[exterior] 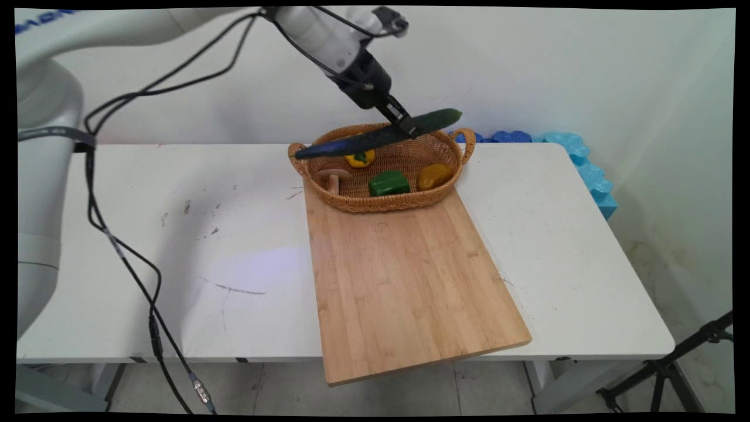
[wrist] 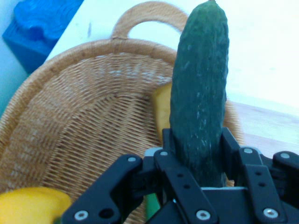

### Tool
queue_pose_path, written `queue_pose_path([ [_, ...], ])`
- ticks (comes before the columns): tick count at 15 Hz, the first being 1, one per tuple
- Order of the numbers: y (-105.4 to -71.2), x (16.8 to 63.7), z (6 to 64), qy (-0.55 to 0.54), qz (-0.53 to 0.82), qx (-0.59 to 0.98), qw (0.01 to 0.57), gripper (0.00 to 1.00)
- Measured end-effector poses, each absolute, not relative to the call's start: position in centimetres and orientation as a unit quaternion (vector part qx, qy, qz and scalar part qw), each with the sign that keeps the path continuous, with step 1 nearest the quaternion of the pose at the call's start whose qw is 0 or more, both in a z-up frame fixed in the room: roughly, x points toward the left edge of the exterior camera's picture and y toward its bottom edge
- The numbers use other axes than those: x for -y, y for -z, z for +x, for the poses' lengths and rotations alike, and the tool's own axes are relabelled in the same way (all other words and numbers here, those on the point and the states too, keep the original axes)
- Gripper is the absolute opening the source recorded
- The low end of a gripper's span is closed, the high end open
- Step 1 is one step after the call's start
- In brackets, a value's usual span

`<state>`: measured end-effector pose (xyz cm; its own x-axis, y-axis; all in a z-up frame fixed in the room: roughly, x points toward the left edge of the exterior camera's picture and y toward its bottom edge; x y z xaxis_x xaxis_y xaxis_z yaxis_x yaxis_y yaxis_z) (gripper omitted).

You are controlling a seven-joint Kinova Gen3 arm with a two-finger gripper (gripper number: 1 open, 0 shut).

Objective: Place the picked object on the cutting board

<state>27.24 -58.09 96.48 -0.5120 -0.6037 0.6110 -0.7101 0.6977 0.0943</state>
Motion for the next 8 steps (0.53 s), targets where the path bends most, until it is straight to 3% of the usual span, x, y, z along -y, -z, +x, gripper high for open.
queue_pose_path([
  [8, -99.9, 49.1, 28.6, -0.045, 0.372, 0.857, 0.353, 0.0],
])
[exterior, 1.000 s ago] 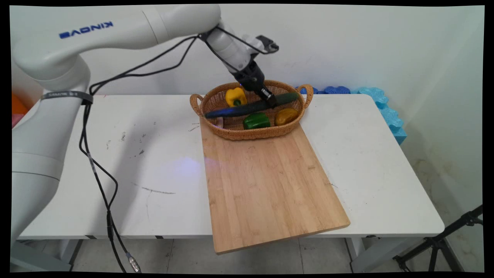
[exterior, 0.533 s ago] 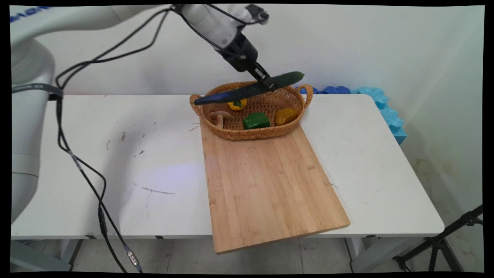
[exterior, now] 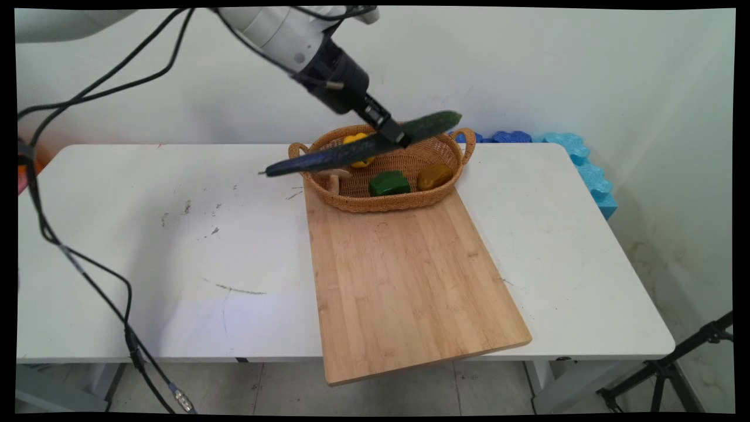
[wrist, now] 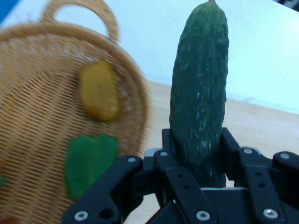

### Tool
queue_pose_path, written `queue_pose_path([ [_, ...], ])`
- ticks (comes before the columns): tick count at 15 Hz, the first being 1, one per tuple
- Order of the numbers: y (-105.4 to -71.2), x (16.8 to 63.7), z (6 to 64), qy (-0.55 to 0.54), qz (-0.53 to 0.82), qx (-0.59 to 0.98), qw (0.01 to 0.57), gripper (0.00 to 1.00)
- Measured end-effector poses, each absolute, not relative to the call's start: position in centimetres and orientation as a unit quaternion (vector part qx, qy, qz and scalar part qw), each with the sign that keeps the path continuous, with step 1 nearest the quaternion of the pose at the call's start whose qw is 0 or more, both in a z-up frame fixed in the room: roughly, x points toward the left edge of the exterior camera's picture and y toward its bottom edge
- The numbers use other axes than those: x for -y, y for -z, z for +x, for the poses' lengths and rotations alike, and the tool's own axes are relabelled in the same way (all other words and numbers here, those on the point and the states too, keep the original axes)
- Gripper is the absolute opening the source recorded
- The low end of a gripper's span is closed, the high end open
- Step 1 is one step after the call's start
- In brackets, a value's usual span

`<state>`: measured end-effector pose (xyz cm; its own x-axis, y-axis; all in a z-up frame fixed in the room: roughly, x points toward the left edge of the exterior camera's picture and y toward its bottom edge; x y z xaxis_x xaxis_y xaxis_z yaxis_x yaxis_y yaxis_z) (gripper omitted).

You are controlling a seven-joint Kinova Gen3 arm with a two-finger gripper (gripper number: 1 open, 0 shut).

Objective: Place the picked object on the cutting board

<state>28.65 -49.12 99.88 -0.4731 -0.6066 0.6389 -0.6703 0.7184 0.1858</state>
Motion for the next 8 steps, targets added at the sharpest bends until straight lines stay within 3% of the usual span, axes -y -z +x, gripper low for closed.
queue_pose_path([
  [8, -95.8, 41.0, 27.1, -0.005, 0.365, 0.863, 0.35, 0.0],
])
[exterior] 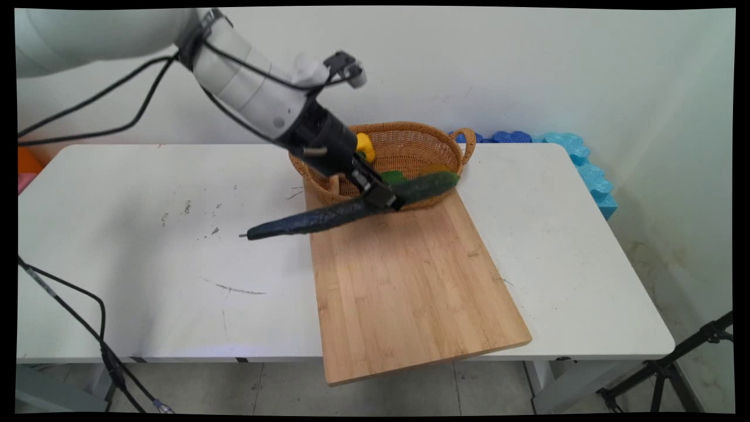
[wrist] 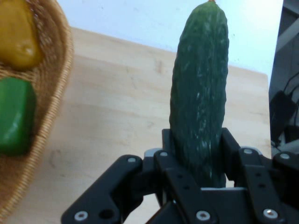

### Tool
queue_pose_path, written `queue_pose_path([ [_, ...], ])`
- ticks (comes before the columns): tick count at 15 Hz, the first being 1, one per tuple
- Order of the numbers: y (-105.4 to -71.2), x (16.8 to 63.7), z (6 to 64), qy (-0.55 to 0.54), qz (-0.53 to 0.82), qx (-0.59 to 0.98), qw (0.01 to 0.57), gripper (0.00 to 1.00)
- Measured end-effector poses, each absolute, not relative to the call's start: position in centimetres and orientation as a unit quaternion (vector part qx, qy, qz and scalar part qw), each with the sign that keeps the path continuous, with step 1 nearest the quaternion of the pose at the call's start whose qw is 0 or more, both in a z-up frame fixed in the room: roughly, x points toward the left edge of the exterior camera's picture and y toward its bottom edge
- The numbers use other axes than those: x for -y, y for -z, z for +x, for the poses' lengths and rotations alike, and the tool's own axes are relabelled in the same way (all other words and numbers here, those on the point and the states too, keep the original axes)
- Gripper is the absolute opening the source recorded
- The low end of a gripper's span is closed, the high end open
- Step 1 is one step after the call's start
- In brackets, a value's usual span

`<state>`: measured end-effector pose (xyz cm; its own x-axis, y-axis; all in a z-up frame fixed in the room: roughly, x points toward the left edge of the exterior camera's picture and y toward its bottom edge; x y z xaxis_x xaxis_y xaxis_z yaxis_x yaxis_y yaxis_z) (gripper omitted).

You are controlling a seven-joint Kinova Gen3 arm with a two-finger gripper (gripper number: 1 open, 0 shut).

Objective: Place the picked object on the cutting board

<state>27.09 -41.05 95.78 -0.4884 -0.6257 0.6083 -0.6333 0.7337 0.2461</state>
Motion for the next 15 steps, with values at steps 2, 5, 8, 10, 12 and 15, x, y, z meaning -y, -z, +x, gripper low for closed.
queue_pose_path([
  [2, -94.2, 40.3, 26.6, -0.006, 0.363, 0.865, 0.346, 0.0],
  [5, -91.8, 40.1, 25.8, -0.011, 0.361, 0.868, 0.34, 0.0],
  [8, -89.5, 40.5, 24.9, -0.02, 0.361, 0.87, 0.334, 0.0],
  [10, -88.2, 41.0, 24.5, -0.026, 0.36, 0.872, 0.331, 0.0],
  [12, -87.1, 41.4, 24.0, -0.032, 0.359, 0.873, 0.328, 0.0],
  [15, -85.8, 41.9, 23.5, -0.038, 0.354, 0.876, 0.325, 0.0],
])
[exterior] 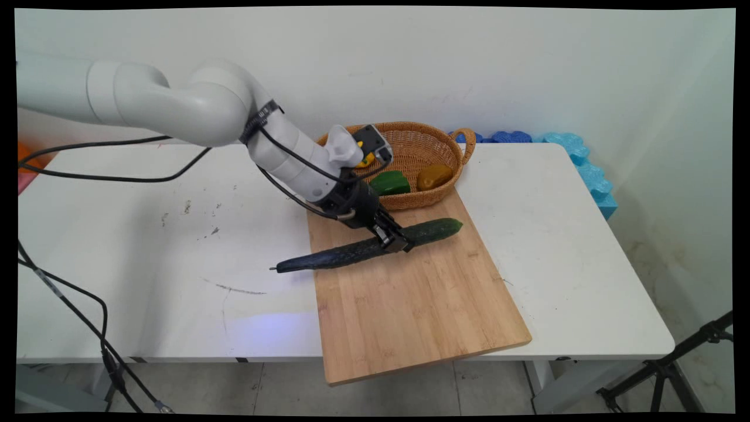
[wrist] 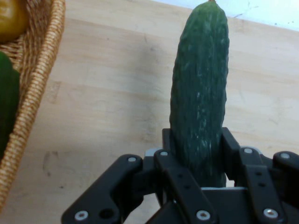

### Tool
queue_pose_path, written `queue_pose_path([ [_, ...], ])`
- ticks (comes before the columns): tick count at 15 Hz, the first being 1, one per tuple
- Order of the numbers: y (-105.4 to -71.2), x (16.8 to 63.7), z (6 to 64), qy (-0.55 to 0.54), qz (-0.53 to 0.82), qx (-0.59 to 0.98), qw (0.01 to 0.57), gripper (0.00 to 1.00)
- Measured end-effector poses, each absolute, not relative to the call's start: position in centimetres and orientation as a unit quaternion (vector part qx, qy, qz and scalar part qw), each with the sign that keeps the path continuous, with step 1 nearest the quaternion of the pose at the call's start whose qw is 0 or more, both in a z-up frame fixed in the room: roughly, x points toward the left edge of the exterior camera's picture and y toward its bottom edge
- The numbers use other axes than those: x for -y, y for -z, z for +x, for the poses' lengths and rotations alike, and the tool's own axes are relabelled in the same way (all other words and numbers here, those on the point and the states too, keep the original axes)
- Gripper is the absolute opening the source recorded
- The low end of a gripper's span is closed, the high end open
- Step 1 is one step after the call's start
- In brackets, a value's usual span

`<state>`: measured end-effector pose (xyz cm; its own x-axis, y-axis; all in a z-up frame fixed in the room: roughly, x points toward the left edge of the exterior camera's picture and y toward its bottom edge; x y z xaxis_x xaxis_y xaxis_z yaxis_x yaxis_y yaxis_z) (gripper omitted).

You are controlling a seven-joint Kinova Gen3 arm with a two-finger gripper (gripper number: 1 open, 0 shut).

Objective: Place the picked object on the cutting board

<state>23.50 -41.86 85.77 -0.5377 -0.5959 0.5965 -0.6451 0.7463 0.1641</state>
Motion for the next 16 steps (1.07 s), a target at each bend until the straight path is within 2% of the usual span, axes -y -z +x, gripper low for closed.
queue_pose_path([
  [15, -82.2, 43.1, 21.9, -0.051, 0.328, 0.883, 0.333, 0.0],
  [16, -82.1, 43.2, 21.8, -0.052, 0.326, 0.883, 0.333, 1.0],
])
